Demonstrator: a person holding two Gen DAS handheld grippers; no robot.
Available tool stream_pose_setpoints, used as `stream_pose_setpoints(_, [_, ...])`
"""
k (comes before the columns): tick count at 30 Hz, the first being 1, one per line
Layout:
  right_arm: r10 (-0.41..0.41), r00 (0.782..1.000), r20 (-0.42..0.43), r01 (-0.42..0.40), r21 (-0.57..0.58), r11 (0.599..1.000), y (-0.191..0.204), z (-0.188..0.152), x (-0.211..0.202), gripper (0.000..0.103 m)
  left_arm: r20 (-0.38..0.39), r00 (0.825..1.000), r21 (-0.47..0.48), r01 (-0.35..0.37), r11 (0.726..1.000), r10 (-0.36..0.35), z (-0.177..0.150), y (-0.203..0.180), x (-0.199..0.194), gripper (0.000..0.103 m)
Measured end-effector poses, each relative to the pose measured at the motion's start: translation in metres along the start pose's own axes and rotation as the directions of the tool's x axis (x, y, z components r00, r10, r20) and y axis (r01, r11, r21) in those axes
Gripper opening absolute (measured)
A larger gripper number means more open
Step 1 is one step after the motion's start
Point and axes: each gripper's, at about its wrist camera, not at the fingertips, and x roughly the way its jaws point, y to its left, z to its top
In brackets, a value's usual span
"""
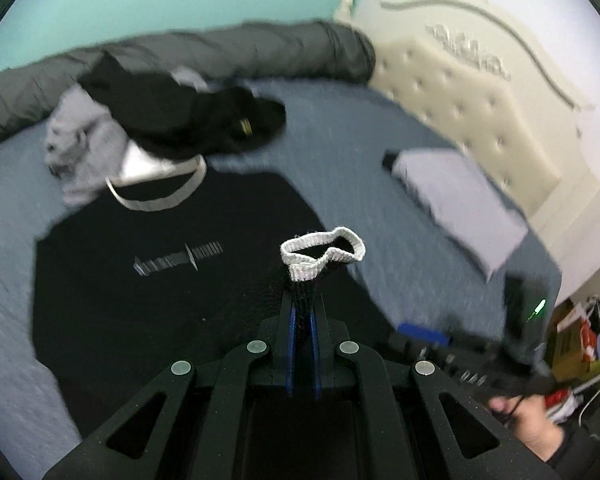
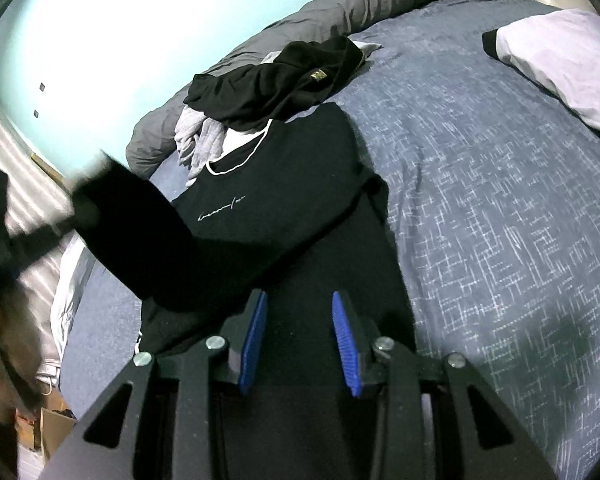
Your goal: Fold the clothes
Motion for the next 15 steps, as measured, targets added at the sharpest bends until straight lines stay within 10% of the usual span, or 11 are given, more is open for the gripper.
stream_pose_setpoints(5, [0.011,1.000,-0.012,-0.011,0.009,1.000,0.000,0.000,0.004,0.034,-0.062,0.998,-0.049,-0.010,0.999,0.006,-0.028,-0.001,0.035,0.013])
stream_pose_setpoints(9, [0.032,0.999,-0.032,-0.032,0.019,0.999,0.001,0.000,0.011,0.034,-0.057,0.998,-0.105,0.027,0.994,-0.033,-0.035,0.012,0.031,0.066])
stream_pose_setpoints(15, [0.072,0.996,-0.057,-0.069,0.051,0.996,0.004,0.003,0.022,0.049,-0.010,0.999,-0.141,-0.039,0.989,0.038,-0.049,0.055,-0.006,0.066])
